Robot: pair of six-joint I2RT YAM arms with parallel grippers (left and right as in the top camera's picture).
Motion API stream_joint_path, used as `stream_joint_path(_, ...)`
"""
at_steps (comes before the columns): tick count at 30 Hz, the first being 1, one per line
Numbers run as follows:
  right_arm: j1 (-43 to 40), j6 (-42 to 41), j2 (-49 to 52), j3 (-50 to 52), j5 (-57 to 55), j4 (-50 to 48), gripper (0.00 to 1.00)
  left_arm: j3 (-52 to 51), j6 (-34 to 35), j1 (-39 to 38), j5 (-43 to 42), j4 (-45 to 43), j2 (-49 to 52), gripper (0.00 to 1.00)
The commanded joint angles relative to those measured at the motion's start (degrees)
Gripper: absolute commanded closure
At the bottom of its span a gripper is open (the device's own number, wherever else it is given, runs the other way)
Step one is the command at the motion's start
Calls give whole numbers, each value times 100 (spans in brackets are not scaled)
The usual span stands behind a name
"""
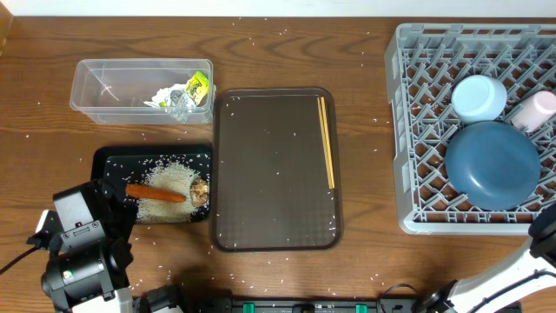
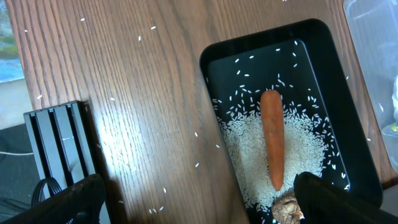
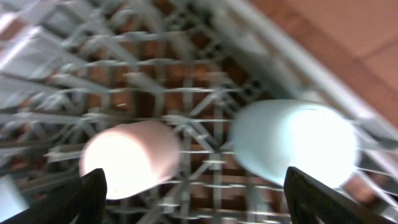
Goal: Sort waste into correct bins and load items into the dishwasher rack
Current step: 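Carry the light-blue cup into the rack and release it, then move the right gripper to the wooden chopsticks on the tray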
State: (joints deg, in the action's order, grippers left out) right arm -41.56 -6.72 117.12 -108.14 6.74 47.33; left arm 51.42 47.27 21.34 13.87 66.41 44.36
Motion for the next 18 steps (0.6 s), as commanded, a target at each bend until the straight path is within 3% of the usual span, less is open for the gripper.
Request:
stream_joint_path(1,369,37,-348,20,575,-26,16,87,-74,28,50,20,7,2)
stream_joint_path(6,1130,37,-487,20,778,-92,19,87,-74,28,50,20,7,2)
stream_joint_path(9,1735,37,-505,20,787,-50,29,87,-74,28,50,20,7,2)
stream_joint_path(15,3185,37,-448,28,765,160,32,87,-74,28,48,20,7,2)
stream_joint_path(18,3917,37,-448,57,557,216,41,87,-74,28,48,20,7,2)
